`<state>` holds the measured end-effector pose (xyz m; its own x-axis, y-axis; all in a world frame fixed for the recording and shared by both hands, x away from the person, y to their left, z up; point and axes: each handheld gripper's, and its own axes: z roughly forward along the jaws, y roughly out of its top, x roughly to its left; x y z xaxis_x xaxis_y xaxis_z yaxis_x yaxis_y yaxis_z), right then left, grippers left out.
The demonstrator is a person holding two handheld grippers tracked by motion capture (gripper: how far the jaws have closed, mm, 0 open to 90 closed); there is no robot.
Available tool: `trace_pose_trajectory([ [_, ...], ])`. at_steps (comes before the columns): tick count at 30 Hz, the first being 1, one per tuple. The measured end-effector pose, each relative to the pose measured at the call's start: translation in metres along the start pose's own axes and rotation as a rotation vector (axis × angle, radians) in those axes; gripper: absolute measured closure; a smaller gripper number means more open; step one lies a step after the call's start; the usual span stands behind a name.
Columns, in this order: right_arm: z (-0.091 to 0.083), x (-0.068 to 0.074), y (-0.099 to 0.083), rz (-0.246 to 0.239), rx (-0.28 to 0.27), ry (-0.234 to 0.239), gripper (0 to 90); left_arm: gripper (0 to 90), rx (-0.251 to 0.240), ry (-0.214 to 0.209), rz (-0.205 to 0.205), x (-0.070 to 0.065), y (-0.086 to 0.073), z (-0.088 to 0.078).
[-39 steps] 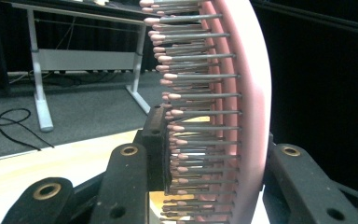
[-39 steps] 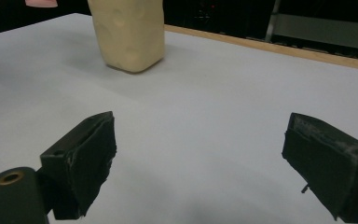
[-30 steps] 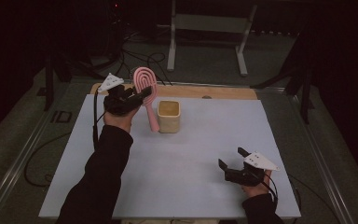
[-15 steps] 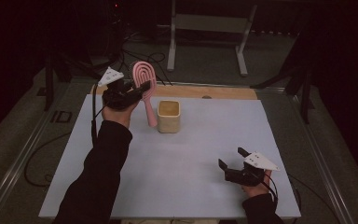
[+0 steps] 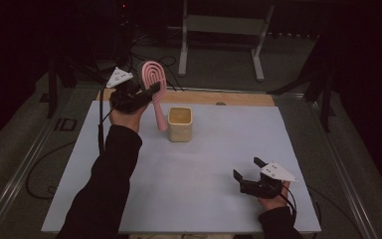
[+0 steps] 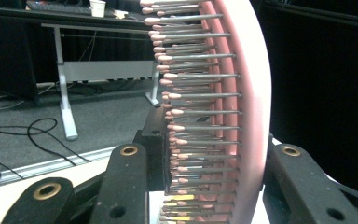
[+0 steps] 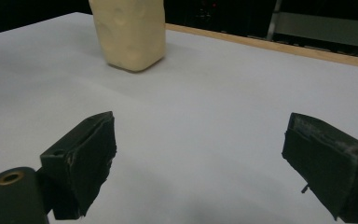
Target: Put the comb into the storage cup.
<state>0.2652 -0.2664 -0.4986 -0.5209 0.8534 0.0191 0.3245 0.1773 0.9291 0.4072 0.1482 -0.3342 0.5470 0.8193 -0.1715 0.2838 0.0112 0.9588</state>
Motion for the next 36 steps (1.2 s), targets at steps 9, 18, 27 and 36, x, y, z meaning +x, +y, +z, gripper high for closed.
trace_pose_trajectory([
  [9, 0.0, 0.0, 0.0, 0.0, 0.003, 0.001, 9.5, 63.9, -0.006, 0.013, -0.014, 0.003, -0.001, 0.004],
  [18, 0.001, 0.0, 0.0, 0.0, 0.005, 0.003, 9.5, 63.9, -0.008, 0.034, 0.002, 0.003, 0.002, 0.007],
  [27, 0.001, 0.0, 0.0, 0.002, 0.008, 0.006, 9.5, 63.9, -0.013, 0.057, 0.001, 0.006, 0.005, 0.011],
  [36, 0.001, -0.001, 0.0, 0.001, 0.006, 0.003, 9.5, 63.9, -0.009, 0.07, 0.017, 0.006, 0.009, 0.015],
])
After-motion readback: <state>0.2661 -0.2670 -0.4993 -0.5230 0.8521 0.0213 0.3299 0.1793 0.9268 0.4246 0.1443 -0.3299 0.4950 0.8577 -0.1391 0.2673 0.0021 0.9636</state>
